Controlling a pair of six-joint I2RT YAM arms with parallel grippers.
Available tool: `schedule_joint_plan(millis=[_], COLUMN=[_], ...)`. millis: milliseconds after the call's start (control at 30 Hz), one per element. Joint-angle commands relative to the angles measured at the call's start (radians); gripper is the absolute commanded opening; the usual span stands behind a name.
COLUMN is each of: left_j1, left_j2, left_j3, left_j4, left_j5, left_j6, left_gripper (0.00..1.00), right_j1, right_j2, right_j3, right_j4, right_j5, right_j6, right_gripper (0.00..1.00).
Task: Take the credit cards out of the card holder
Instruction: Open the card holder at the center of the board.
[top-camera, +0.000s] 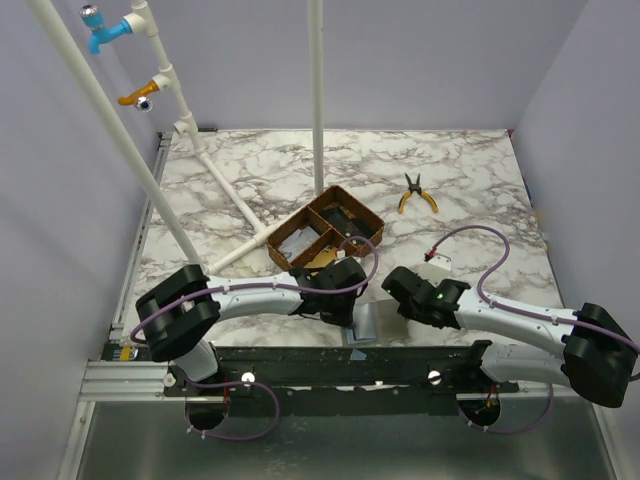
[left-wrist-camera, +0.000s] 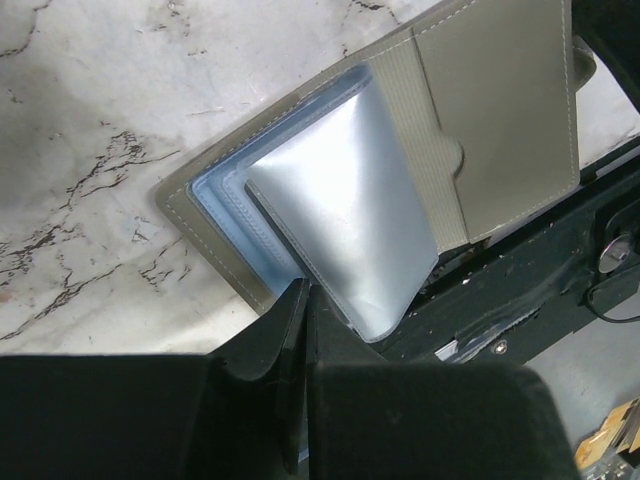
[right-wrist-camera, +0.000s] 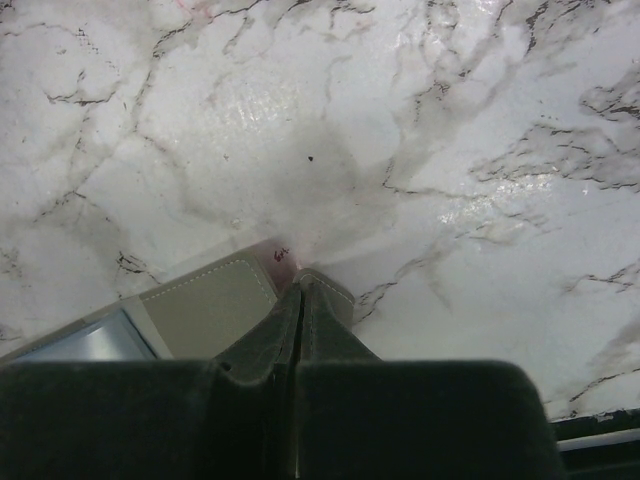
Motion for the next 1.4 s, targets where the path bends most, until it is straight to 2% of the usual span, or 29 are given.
schedule_joint_plan(millis=[0,367,700,733,800,867,967,1267,1367], left_j1=[-0.011,-0.014,-0.014,-0.014,-0.014,-0.014,-0.014,-0.011,-0.005], left_j2=[0.021,0.068,0.126,0.132,0.147,0.162,0.186,0.236,0.246], left_j3=[0.034,0.088,0.140,0.148,0.166,0.189,0.220,0.273,0.289], left_j4=[0.017,0.025,0.040,0.041,0.040,0.034,0.029,0.021,0.018], left_j5=[0.020,0.035,0.058,0.061,0.064,0.064,0.073,0.095,0.100], left_j6=[0.006,0.010,0.014,0.014,0.019,0.022,0.027,0.034,0.036], left_gripper=[0.03,0.03,0.03,0.03,0.03,0.03,0.03,0.03,0.03], right_j1=[-0.003,-0.004,-0.003,-0.003,-0.004,-0.004,-0.004,-0.002,-0.001], right_j2=[-0.001,-0.020,-0.115,-0.125,-0.142,-0.157,-0.193,-0.332,-0.372], right_j3=[-0.011,-0.010,0.026,0.035,0.052,0.069,0.094,0.133,0.100], right_j4=[-0.005,-0.004,-0.024,-0.030,-0.047,-0.067,-0.095,-0.131,-0.088], right_j5=[-0.016,-0.027,-0.038,-0.038,-0.037,-0.032,-0.029,-0.073,-0.121], right_j6=[0.014,0.009,-0.016,-0.020,-0.026,-0.033,-0.042,-0.085,-0.114], right_gripper=[0.01,0.01,0.01,0.02,0.15,0.33,0.47,0.48,0.44])
